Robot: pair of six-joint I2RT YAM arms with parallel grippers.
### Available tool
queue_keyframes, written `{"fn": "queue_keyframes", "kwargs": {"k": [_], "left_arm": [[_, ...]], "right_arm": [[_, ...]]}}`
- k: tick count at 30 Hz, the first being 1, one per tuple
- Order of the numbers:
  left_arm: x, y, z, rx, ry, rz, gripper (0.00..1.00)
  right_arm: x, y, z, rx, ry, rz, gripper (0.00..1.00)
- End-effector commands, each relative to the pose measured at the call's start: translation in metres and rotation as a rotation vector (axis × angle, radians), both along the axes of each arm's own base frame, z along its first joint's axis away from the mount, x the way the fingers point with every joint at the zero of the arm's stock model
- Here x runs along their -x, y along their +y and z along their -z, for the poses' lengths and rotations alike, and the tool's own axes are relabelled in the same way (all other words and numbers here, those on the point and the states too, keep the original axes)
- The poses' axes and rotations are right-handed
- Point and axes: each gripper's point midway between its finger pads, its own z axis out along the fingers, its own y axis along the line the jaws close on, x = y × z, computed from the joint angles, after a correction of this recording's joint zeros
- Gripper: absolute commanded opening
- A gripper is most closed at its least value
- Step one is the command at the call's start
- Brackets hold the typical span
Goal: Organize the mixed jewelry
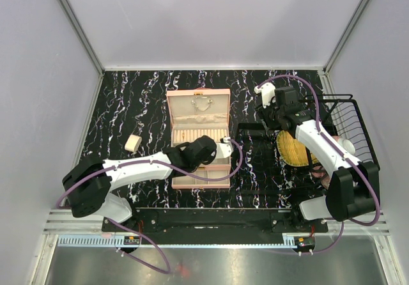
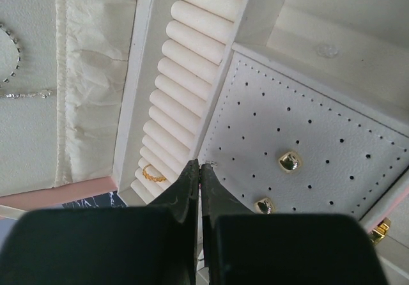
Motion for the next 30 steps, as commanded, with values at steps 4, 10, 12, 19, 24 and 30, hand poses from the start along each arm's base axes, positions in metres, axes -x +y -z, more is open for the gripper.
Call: {"fn": "queue_keyframes", "kwargs": {"k": [4, 10, 12, 19, 24, 30], "left_arm": [[-0.006, -0.006, -0.006, 0.025, -0.043, -0.006, 0.00], [-0.005, -0.003, -0.004, 0.016, -0.045, -0.002, 0.00], [-0.004, -0.002, -0.001, 0.011, -0.041, -0.001, 0.00], [-0.003, 0.002, 0.000, 0.011, -0.037, -0.002, 0.00], [-0.004, 0.002, 0.000, 0.016, -0.036, -0.003, 0.00], [-0.005, 0.003, 0.004, 0.009, -0.036, -0.006, 0.00]], "right_arm": [[-0.004, 0.001, -0.006, -0.024, -0.027, -0.005, 0.54], [-0.004, 0.001, -0.006, -0.025, -0.027, -0.006, 0.55], [-0.004, 0.000, -0.006, -0.025, -0.023, -0.006, 0.54], [-0.004, 0.001, -0.006, -0.028, -0.024, -0.006, 0.54], [-0.004, 0.001, -0.005, -0.029, -0.022, -0.007, 0.54], [-0.003, 0.001, -0.005, -0.032, -0.023, -0.009, 0.54]]}}
